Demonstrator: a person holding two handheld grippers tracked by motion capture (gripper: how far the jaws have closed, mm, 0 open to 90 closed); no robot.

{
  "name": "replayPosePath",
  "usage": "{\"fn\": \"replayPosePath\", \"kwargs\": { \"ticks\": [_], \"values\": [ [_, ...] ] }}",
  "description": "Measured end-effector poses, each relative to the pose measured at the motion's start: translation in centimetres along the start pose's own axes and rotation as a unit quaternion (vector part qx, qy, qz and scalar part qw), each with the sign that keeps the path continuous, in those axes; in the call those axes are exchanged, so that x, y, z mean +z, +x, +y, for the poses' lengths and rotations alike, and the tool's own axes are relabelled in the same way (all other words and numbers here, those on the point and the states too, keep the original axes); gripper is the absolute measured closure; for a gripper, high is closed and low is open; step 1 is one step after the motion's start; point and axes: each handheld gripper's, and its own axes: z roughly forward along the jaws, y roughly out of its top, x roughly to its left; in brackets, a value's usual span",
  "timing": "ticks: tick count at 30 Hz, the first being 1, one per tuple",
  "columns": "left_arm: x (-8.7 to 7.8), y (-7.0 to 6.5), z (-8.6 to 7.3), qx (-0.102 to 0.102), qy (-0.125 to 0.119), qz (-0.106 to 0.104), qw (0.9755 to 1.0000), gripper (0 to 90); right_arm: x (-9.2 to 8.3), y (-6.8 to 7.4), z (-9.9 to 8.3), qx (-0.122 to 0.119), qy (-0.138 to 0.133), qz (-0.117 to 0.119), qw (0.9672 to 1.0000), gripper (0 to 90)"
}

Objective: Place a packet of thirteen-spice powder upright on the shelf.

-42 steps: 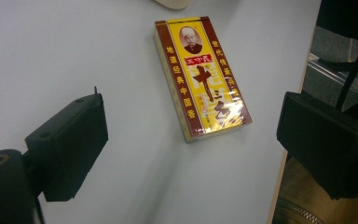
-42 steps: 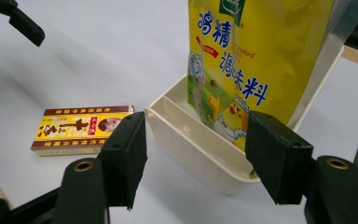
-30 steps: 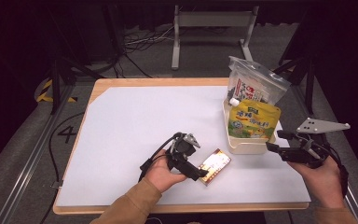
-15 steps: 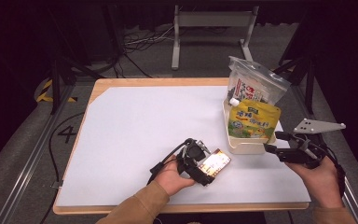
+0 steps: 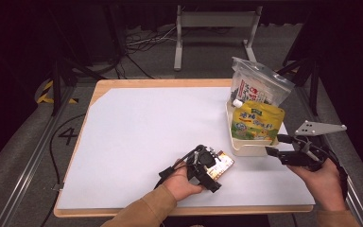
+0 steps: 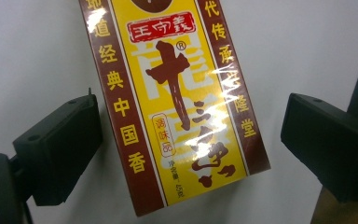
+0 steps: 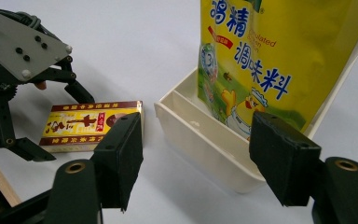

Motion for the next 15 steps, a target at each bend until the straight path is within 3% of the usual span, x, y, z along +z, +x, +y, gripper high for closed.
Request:
{"fn": "replayPosePath", "kwargs": {
  "ticks": [7, 15],
  "values": [
    [-0.16, -0.55, 0.11, 0.011, 0.01, 0.043, 0.999, 20.0, 0.35, 0.22, 0.05, -0.001, 0.007, 0.005, 1.0, 34.3],
    [-0.66, -0.39, -0.16, 0.009, 0.013, 0.039, 0.9991, 31.1, 0.56, 0.48, 0.17, 0.0, 0.011, 0.013, 0.9999, 34.5]
  ]
}}
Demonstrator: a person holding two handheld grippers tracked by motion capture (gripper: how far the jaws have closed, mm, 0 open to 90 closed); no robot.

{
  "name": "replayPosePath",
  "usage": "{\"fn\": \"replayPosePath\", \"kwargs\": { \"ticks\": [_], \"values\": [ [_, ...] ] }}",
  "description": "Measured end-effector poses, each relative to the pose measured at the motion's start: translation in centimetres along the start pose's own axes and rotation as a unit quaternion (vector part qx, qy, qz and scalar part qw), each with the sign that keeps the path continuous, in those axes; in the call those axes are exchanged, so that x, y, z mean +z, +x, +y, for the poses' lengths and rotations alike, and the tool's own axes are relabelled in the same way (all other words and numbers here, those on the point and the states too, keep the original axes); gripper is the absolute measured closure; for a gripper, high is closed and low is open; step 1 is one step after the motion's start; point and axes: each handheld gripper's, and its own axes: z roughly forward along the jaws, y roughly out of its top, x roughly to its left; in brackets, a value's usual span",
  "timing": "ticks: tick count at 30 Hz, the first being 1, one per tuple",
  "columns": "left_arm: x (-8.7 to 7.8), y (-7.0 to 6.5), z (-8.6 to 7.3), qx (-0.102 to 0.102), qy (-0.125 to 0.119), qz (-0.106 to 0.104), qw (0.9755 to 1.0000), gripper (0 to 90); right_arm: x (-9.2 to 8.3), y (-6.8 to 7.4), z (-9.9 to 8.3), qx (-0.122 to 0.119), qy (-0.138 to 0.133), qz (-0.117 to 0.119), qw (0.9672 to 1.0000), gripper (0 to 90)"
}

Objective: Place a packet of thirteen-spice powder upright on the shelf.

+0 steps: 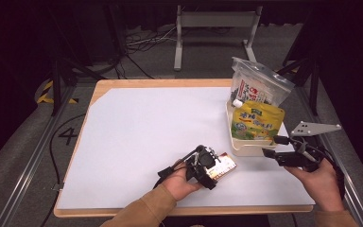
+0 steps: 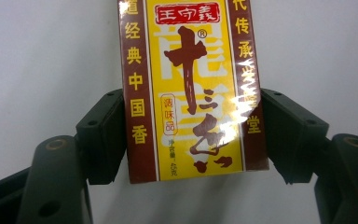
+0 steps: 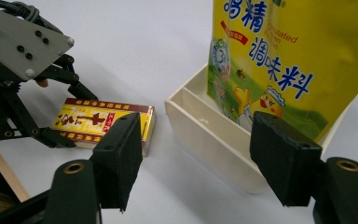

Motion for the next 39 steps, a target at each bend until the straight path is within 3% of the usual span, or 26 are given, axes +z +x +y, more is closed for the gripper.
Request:
{"fn": "replayPosePath", "kwargs": {
  "ticks": [6, 20, 30, 39],
  "values": [
    [-0.2, -0.2, -0.3, 0.018, 0.0, 0.007, 0.9998, 32.4, 0.3, 0.3, 0.2, -0.001, 0.01, 0.012, 0.9999, 36.4],
    [-3.1, -1.5, -1.3, 0.038, -0.06, 0.02, 0.9972, 32.8, -0.5, 1.6, 2.1, 0.008, 0.042, 0.046, 0.998, 40.5],
    [-4.5, -2.0, -1.9, 0.05, -0.094, 0.028, 0.9939, 32.8, -0.1, 2.5, 3.6, 0.008, 0.076, 0.065, 0.995, 40.0],
    [-5.2, -2.5, -2.4, 0.064, -0.119, 0.051, 0.9896, 32.8, 0.3, 2.8, 4.5, 0.016, 0.1, 0.081, 0.9916, 38.7]
  ]
}}
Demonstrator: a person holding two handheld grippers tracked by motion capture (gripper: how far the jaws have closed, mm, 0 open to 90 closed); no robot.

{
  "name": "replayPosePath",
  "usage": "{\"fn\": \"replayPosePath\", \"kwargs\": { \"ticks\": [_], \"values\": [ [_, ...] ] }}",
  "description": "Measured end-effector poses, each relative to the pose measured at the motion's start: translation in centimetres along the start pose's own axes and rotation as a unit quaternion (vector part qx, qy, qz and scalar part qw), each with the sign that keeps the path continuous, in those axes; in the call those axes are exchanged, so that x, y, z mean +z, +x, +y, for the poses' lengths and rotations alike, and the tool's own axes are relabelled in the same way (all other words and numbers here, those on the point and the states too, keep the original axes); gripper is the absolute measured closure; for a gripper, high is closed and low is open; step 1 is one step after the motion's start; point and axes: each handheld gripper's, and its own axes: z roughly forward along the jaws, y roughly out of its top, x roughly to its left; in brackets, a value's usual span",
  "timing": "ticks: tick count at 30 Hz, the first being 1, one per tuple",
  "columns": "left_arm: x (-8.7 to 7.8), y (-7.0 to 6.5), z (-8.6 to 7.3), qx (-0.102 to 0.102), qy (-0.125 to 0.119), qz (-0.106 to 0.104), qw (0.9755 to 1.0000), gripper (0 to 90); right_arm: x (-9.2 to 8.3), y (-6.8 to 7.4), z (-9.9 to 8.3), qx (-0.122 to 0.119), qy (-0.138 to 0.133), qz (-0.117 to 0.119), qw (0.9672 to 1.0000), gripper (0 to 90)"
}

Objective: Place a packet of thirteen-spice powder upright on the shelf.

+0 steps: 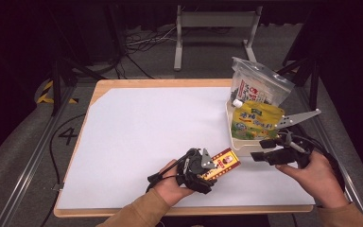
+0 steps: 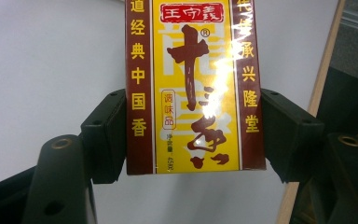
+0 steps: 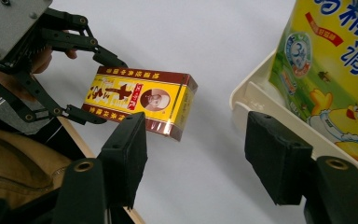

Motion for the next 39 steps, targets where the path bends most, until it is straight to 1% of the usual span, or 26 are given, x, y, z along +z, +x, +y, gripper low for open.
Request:
{"fn": "replayPosePath", "kwargs": {
  "ticks": [2, 6, 11, 12, 16, 17, 21, 23, 24, 25, 28, 30, 32, 34, 35, 39],
  "values": [
    [-0.1, -0.1, 0.0, 0.004, -0.005, 0.004, 1.0, 32.8, 0.1, 0.1, 0.2, 0.001, 0.006, 0.001, 1.0, 38.2],
    [-0.4, -0.1, -0.1, 0.004, -0.013, 0.01, 0.9998, 32.8, 0.5, 0.3, 0.6, 0.001, 0.012, 0.007, 0.9999, 36.9],
    [-0.7, -0.2, -0.4, 0.005, -0.024, 0.021, 0.9995, 32.8, 1.3, 0.4, 1.1, 0.006, 0.018, 0.017, 0.9997, 35.2],
    [-0.7, -0.2, -0.4, 0.009, -0.027, 0.024, 0.9993, 32.8, 1.5, 0.4, 1.2, 0.007, 0.021, 0.02, 0.9995, 34.6],
    [-0.9, -0.3, -0.5, 0.003, -0.033, 0.028, 0.9991, 32.7, 2.0, 0.4, 1.5, 0.008, 0.024, 0.026, 0.9993, 34.2],
    [-1.0, -0.2, -0.6, 0.005, -0.036, 0.029, 0.9989, 32.7, 2.4, 0.3, 1.6, 0.01, 0.022, 0.033, 0.9992, 34.0],
    [-1.3, -0.3, -0.9, 0.002, -0.055, 0.035, 0.9979, 32.7, 3.0, 0.4, 1.8, 0.016, 0.023, 0.046, 0.9985, 33.4],
    [-1.4, -0.2, -0.9, 0.0, -0.058, 0.034, 0.9977, 32.7, 3.2, 0.4, 1.9, 0.016, 0.024, 0.05, 0.9984, 33.2],
    [-1.5, -0.3, -1.0, 0.0, -0.066, 0.036, 0.9972, 32.7, 3.6, 0.6, 2.1, 0.015, 0.024, 0.058, 0.9979, 33.0],
    [-1.6, -0.3, -1.1, -0.002, -0.067, 0.037, 0.9971, 32.7, 3.7, 0.6, 2.1, 0.015, 0.025, 0.061, 0.9977, 32.9],
    [-1.7, -0.4, -1.1, 0.001, -0.074, 0.038, 0.9966, 32.7, 4.0, 0.8, 2.3, 0.012, 0.026, 0.065, 0.9975, 32.6],
    [-1.7, -0.4, -1.1, 0.002, -0.074, 0.036, 0.9966, 32.7, 4.3, 1.1, 2.5, 0.008, 0.027, 0.065, 0.9975, 32.1],
    [-1.7, -0.5, -1.1, 0.006, -0.078, 0.039, 0.9962, 32.7, 4.5, 1.2, 2.5, 0.007, 0.029, 0.068, 0.9972, 32.0],
    [-1.7, -0.5, -1.1, 0.005, -0.079, 0.039, 0.9961, 32.7, 4.8, 1.2, 2.6, 0.01, 0.031, 0.071, 0.9969, 31.8],
    [-1.7, -0.6, -1.1, 0.006, -0.086, 0.042, 0.9954, 32.7, 4.9, 1.2, 2.6, 0.012, 0.032, 0.073, 0.9968, 31.5],
    [-1.9, -0.7, -1.2, 0.01, -0.098, 0.048, 0.994, 32.7, 5.5, 1.0, 2.5, 0.017, 0.038, 0.075, 0.9964, 31.0]
  ]
}}
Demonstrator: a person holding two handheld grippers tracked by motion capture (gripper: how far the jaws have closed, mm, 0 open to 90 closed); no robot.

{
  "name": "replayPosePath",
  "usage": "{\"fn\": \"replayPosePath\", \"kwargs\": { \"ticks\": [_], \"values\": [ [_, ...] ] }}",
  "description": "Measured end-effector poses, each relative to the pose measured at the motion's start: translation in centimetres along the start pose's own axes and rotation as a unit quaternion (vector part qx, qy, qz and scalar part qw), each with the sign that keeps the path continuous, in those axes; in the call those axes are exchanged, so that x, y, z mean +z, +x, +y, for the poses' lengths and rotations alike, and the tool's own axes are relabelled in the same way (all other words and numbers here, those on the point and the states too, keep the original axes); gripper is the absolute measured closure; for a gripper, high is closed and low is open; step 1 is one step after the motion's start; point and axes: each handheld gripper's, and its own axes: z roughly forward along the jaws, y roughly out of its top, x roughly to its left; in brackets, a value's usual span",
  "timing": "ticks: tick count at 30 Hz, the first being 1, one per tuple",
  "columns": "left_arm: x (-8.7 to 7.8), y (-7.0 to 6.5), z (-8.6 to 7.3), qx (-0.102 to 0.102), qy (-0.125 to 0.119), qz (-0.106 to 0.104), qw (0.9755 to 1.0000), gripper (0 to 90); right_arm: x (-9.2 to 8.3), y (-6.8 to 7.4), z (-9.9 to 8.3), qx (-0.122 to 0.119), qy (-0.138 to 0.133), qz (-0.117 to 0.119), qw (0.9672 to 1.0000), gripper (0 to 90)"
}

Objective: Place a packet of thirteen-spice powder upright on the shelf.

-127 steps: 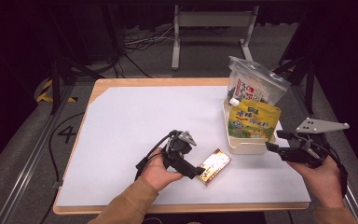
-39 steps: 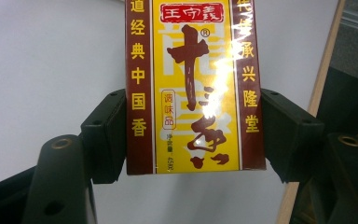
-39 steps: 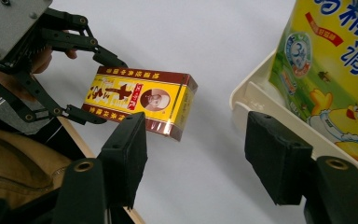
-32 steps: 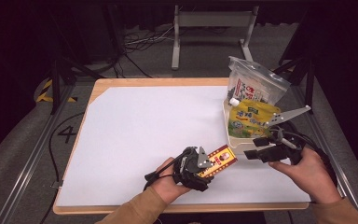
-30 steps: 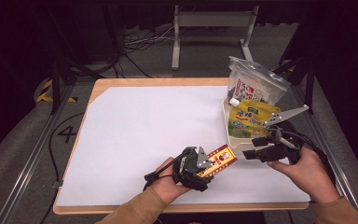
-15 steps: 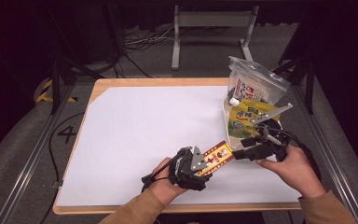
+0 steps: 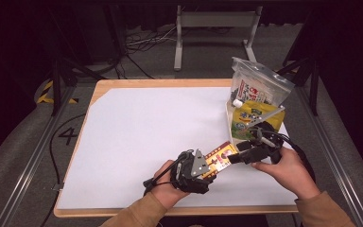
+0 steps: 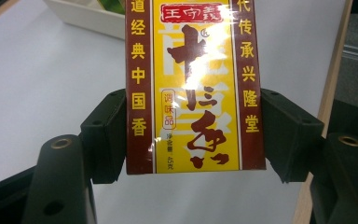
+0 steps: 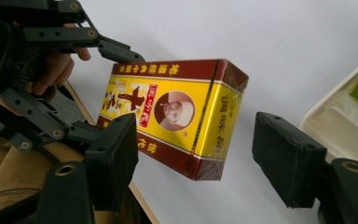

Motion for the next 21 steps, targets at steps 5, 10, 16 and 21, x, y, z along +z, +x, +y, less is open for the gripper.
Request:
{"fn": "replayPosePath", "kwargs": {
  "ticks": [5, 10, 16, 21],
  "values": [
    [-0.2, -0.1, 0.0, 0.004, -0.016, -0.002, 0.9999, 32.6, 0.5, -0.2, 0.0, 0.008, 0.007, 0.007, 0.9999, 30.0],
    [-0.3, -0.3, 0.0, 0.007, -0.027, -0.002, 0.9996, 32.6, 1.0, -0.3, 0.0, 0.026, 0.01, 0.036, 0.999, 29.3],
    [0.0, -0.3, 0.0, 0.014, -0.026, 0.001, 0.9996, 32.6, 1.3, -0.2, 0.0, 0.036, 0.019, 0.056, 0.9976, 41.1],
    [0.2, -0.5, -0.1, 0.02, -0.021, 0.016, 0.9995, 32.7, 0.6, -0.4, 0.0, 0.054, -0.002, 0.071, 0.996, 54.2]
  ]
}}
